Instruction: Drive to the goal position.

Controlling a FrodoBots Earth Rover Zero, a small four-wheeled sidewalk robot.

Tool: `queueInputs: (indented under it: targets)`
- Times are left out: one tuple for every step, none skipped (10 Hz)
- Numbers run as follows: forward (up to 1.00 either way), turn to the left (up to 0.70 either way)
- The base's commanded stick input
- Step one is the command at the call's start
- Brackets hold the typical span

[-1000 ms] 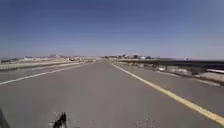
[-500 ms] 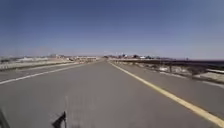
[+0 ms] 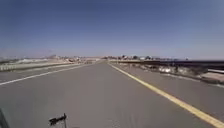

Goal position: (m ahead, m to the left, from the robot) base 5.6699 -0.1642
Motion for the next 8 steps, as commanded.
queueInputs:
  targets:
    - [1.00, 0.00]
    - [1.00, 0.00]
    - [1.00, 0.00]
    - [1.00, 0.00]
    - [1.00, 0.00]
    - [1.00, 0.00]
    - [1.00, 0.00]
    - [1.00, 0.00]
